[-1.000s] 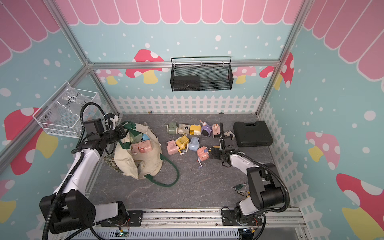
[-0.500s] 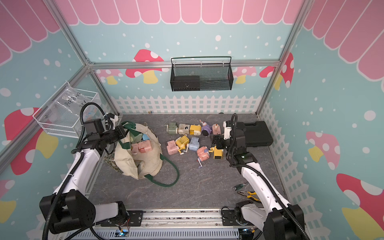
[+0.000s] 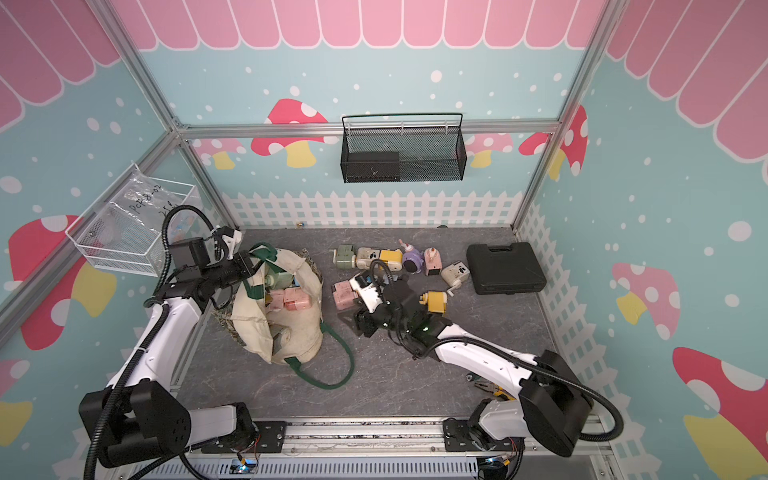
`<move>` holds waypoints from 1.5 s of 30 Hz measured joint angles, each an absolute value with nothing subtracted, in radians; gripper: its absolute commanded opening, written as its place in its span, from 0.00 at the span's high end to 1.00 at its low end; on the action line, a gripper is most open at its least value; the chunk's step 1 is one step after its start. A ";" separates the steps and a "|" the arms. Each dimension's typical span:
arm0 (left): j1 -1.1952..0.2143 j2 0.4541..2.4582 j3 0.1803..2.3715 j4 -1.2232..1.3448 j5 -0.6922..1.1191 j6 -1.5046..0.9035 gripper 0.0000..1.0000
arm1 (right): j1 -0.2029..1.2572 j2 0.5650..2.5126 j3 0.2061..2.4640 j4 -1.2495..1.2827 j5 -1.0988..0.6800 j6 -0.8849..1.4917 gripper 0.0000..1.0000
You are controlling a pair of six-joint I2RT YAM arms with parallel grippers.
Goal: Take out the pencil sharpeners from the tote bags
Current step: Pick up the pencil sharpener from the canvas bag.
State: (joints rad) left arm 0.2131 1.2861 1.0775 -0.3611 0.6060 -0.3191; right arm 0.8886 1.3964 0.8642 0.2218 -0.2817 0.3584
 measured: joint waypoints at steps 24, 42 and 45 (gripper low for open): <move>0.153 1.290 1.114 -0.437 0.565 -0.269 1.00 | 1.120 2.117 1.486 0.118 -0.076 0.239 0.33; 0.150 1.281 1.082 -0.391 0.577 -0.289 1.00 | 1.013 2.201 1.612 0.076 -0.093 0.591 0.07; 0.150 1.281 1.079 -0.384 0.580 -0.289 1.00 | 1.017 2.228 1.644 0.078 -0.132 0.662 0.01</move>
